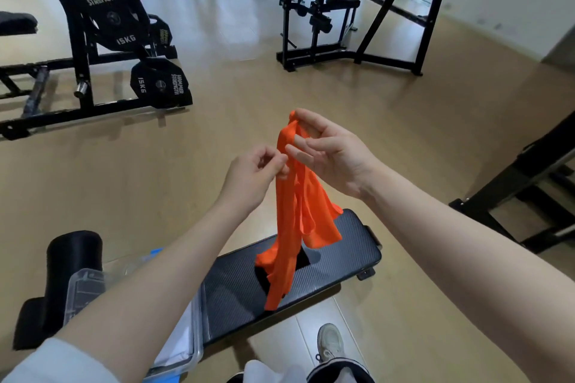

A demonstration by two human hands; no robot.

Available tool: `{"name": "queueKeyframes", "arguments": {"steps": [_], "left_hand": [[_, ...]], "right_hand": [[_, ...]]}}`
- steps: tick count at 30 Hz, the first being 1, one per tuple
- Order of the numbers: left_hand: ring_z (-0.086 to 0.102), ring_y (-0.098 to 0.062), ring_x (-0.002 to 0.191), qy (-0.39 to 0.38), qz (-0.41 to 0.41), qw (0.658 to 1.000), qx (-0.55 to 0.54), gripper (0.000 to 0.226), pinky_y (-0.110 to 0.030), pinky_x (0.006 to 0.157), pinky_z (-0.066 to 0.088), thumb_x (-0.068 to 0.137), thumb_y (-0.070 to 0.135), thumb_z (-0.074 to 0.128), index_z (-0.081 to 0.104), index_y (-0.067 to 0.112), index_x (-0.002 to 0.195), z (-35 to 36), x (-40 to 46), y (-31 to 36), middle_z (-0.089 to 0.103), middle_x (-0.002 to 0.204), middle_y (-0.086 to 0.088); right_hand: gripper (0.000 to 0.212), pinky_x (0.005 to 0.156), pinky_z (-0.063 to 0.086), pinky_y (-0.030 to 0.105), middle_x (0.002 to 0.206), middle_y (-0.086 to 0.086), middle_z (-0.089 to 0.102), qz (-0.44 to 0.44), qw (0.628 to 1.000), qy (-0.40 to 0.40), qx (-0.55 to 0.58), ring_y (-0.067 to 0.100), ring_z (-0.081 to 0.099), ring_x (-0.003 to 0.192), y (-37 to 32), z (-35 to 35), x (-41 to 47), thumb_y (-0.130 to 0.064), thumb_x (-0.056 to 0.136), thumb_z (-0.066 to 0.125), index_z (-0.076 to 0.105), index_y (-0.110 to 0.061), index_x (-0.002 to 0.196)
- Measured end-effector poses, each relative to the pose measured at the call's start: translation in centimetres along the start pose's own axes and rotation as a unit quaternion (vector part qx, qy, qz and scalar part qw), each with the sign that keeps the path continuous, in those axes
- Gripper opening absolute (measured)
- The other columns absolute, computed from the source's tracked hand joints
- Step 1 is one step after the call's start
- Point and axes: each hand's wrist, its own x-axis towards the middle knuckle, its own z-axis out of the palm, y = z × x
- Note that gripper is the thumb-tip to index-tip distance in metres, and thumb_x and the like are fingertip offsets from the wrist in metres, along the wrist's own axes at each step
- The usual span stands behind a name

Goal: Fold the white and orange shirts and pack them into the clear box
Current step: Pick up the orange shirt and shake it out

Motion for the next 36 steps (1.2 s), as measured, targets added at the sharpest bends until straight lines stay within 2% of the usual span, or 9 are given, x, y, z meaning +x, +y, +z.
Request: {"name": "queueKeyframes", "arguments": {"steps": [4, 6, 11, 17, 20, 23, 28, 31, 36], "left_hand": [[0.058, 0.002, 0.070, 0.008, -0.015, 1.000, 0.021, 0.015, -0.012, 0.065, 0.047, 0.083, 0.020, 0.067, 0.055, 0.022, 0.092, 0.7, 0.7, 0.0, 0.061, 0.087, 0.009], [0.059, -0.001, 0.077, 0.002, -0.034, 0.999, 0.039, 0.026, -0.016, 0.068, 0.049, 0.082, 0.019, 0.067, 0.055, 0.020, 0.105, 1.5, 0.8, -0.4, 0.061, 0.092, 0.010], [0.063, -0.014, 0.071, -0.008, -0.063, 0.998, -0.010, 0.010, -0.033, 0.075, 0.051, 0.088, 0.016, 0.060, 0.062, 0.021, 0.081, 2.0, 1.2, -0.9, 0.067, 0.075, 0.000], [0.059, 0.002, 0.050, -0.042, -0.096, 0.981, -0.163, 0.016, -0.015, 0.058, 0.050, 0.091, 0.007, 0.054, 0.059, 0.016, 0.078, 2.2, 2.2, 0.5, 0.066, 0.053, 0.011], [0.060, 0.000, 0.056, -0.049, -0.087, 0.980, -0.172, 0.017, -0.018, 0.065, 0.048, 0.092, 0.009, 0.053, 0.060, 0.019, 0.081, 1.9, 2.9, 1.0, 0.066, 0.060, 0.010], [0.059, -0.003, 0.061, -0.103, -0.074, 0.976, -0.179, 0.017, -0.018, 0.066, 0.048, 0.093, 0.008, 0.049, 0.061, 0.018, 0.085, 1.7, 2.6, 1.2, 0.062, 0.072, 0.003], [0.058, -0.005, 0.061, -0.110, -0.095, 0.963, -0.227, 0.018, -0.015, 0.063, 0.049, 0.094, 0.009, 0.045, 0.059, 0.015, 0.084, 2.6, 1.6, 2.2, 0.062, 0.070, 0.003], [0.056, -0.005, 0.060, -0.082, -0.111, 0.954, -0.265, 0.014, -0.015, 0.059, 0.048, 0.091, 0.011, 0.047, 0.057, 0.014, 0.083, 3.7, 0.6, 2.4, 0.060, 0.066, 0.005], [0.054, -0.004, 0.056, -0.073, -0.146, 0.963, -0.216, 0.009, -0.015, 0.054, 0.044, 0.085, 0.012, 0.052, 0.061, 0.013, 0.082, 5.7, -2.7, 2.5, 0.061, 0.063, 0.007]], "right_hand": [[0.066, 0.081, 0.049, 0.022, 0.104, -0.004, 0.063, -0.011, 0.997, -0.023, -0.068, 0.008, 0.061, 0.088, -0.5, -0.3, -0.4, 0.001, 0.072, 0.052, 0.040, -0.006, 0.137], [0.067, 0.085, 0.047, 0.022, 0.115, -0.001, 0.060, -0.020, 0.995, -0.020, -0.093, 0.013, 0.060, 0.100, -0.8, -0.4, -0.6, -0.004, 0.069, 0.054, 0.043, -0.006, 0.135], [0.061, 0.108, 0.037, 0.033, 0.130, 0.005, 0.051, -0.052, 0.992, 0.024, -0.112, 0.025, 0.048, 0.127, -1.0, -1.7, -0.6, -0.005, 0.067, 0.053, 0.047, -0.010, 0.128], [0.051, 0.078, 0.044, 0.013, 0.110, 0.005, 0.054, -0.067, 0.948, 0.168, -0.262, 0.013, 0.054, 0.096, 2.2, -5.8, 0.4, 0.003, 0.088, 0.055, 0.037, -0.009, 0.134], [0.059, 0.090, 0.039, 0.021, 0.117, 0.004, 0.048, -0.024, 0.921, 0.219, -0.322, 0.013, 0.046, 0.107, 4.7, -7.3, 0.7, -0.017, 0.083, 0.067, 0.037, -0.010, 0.134], [0.072, 0.106, 0.033, 0.030, 0.139, 0.004, 0.042, 0.083, 0.931, 0.139, -0.326, 0.017, 0.039, 0.129, 5.9, -8.9, 1.6, -0.036, 0.081, 0.068, 0.032, -0.017, 0.141], [0.005, 0.075, 0.048, 0.018, 0.083, 0.003, 0.064, 0.051, 0.940, 0.024, -0.337, 0.003, 0.060, 0.071, 5.6, -10.1, 1.1, -0.010, 0.087, 0.061, 0.063, -0.010, 0.092], [0.020, 0.065, 0.044, 0.017, 0.071, 0.005, 0.056, 0.012, 0.940, 0.053, -0.338, 0.004, 0.054, 0.059, 4.2, -11.7, 0.2, -0.001, 0.087, 0.058, 0.056, -0.015, 0.072], [0.020, 0.062, 0.045, 0.019, 0.072, 0.001, 0.054, 0.015, 0.977, 0.042, -0.209, 0.003, 0.053, 0.054, -0.9, -15.4, -2.4, 0.003, 0.089, 0.051, 0.057, -0.013, 0.079]]}}
